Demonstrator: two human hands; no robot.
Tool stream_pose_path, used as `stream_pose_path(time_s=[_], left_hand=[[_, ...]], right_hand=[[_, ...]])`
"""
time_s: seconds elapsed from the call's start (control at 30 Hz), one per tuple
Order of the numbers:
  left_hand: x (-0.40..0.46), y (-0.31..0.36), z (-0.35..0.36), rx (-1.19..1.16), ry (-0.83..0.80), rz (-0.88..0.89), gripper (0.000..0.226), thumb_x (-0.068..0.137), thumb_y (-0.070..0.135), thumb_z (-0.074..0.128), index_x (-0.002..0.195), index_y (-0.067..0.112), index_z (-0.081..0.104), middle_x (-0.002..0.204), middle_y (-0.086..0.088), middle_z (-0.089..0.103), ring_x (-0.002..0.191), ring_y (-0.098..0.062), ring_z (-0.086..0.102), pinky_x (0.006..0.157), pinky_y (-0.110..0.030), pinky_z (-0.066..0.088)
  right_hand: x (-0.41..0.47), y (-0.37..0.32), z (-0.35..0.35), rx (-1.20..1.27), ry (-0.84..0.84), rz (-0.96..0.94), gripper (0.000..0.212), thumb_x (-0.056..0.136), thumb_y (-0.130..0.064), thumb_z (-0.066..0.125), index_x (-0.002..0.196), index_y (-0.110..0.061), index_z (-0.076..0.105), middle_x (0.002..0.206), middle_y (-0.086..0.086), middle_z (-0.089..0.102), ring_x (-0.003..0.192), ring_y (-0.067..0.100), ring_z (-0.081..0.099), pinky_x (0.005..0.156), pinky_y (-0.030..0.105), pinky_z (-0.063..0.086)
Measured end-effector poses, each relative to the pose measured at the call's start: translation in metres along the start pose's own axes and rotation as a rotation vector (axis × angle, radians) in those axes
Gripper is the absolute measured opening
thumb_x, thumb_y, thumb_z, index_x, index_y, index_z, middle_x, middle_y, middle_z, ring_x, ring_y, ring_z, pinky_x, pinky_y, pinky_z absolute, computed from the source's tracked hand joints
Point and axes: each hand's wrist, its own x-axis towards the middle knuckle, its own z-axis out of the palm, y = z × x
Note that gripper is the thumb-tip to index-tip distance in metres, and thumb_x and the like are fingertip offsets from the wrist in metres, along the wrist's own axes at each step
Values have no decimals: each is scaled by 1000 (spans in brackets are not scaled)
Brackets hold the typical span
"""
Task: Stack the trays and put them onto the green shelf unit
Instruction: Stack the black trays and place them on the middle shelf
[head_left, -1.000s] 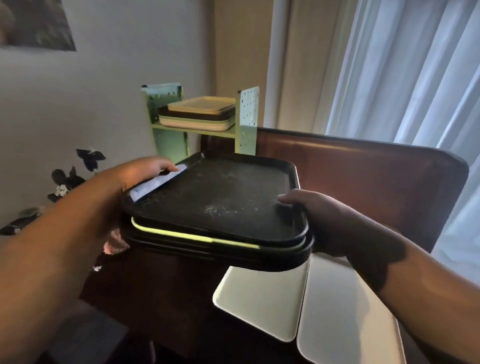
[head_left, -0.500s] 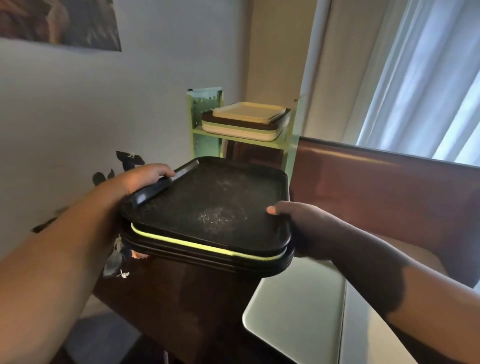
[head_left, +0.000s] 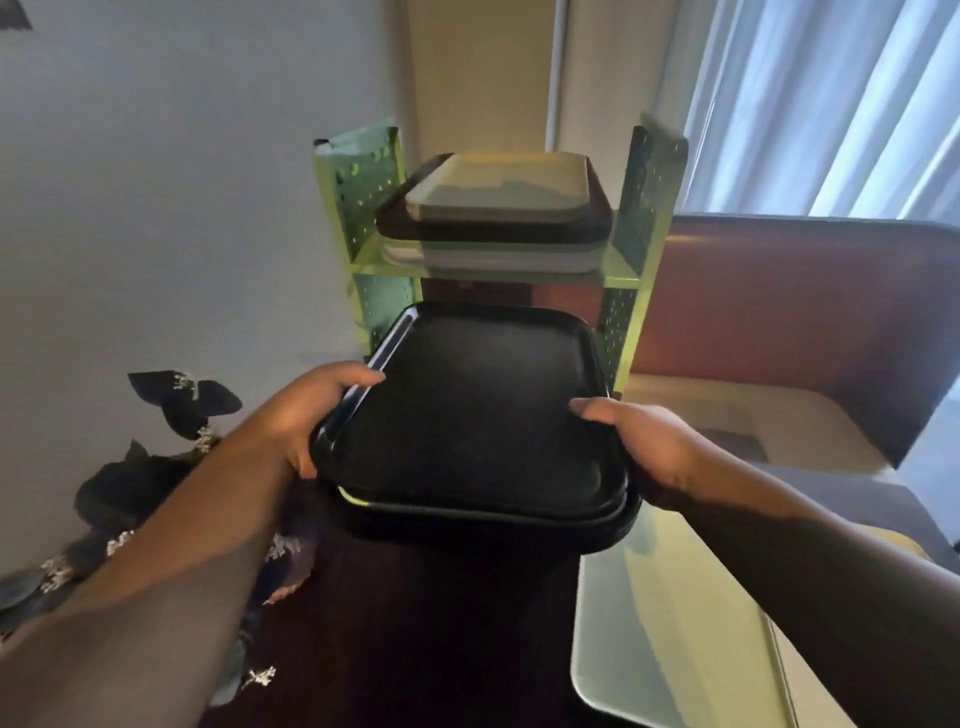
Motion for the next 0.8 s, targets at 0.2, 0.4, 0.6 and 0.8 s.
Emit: stream_pose_path(time_s=[0.2, 0.4, 0.6, 0.8], left_hand=[[43, 10, 5, 185, -41, 78, 37, 93, 2, 55, 61, 0, 75, 58, -15, 66, 40, -20, 64, 42, -24, 55], [76, 9, 5, 273, 10, 288, 32, 91, -19, 47, 118, -16, 65, 118, -33, 62, 80, -24, 55, 72, -10, 39], [79, 6, 16, 307, 57, 364, 14, 84, -9, 67, 95, -7, 59, 74, -13, 53, 53, -11, 62, 41, -12, 44], [74, 9, 13, 111, -49, 258, 14, 90, -10, 57, 78, -3, 56, 52, -9, 62, 46, -17, 63, 37, -15, 46]], right_hand=[[27, 3, 9, 113, 107, -12, 39, 83, -28, 80, 106, 3, 74, 97, 16, 79, 90, 36, 77, 94, 49, 57], [29, 30, 9, 366, -8, -37, 44, 98, -33, 58, 129, -2, 65, 123, 17, 72, 113, 37, 70, 100, 46, 50], [20, 43, 4, 389, -123, -1, 45, 103, -36, 44, 115, -8, 76, 120, 18, 73, 105, 34, 73, 94, 45, 49], [10, 36, 5, 175, -87, 124, 24, 97, -21, 53, 103, -1, 64, 75, 16, 73, 56, 26, 70, 47, 29, 54]])
